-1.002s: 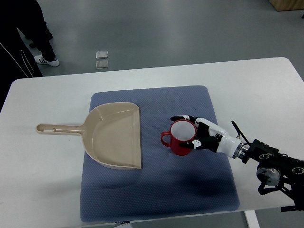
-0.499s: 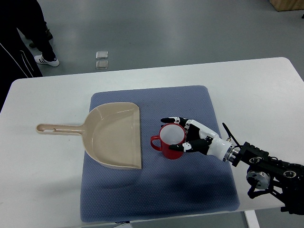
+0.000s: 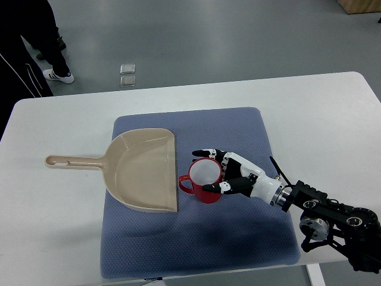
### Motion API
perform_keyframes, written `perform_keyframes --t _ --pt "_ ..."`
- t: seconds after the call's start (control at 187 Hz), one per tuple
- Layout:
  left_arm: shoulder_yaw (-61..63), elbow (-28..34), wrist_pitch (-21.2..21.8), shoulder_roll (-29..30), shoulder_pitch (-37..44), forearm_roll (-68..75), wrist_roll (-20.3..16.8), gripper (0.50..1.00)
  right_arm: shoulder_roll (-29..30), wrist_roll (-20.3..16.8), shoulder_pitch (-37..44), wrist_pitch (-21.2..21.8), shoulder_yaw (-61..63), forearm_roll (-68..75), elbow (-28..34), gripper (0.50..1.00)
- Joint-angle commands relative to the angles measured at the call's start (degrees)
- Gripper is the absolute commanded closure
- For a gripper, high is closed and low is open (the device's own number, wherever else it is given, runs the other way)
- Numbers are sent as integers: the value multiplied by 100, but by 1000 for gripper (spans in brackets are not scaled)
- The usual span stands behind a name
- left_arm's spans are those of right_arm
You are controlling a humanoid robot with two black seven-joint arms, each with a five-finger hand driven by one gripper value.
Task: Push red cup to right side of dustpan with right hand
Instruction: 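Push the red mug with the right hand toward the dustpan's edge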
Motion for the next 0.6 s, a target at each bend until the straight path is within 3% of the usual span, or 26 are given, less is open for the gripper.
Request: perform_keyframes --t 0.0,0.595 --pt "0 6 0 0 -7 0 -1 500 27 0 -26 -44 -9 -30 26 566" --pt "0 6 0 0 2 0 -1 500 159 0 -61 -176 -132 -109 140 566"
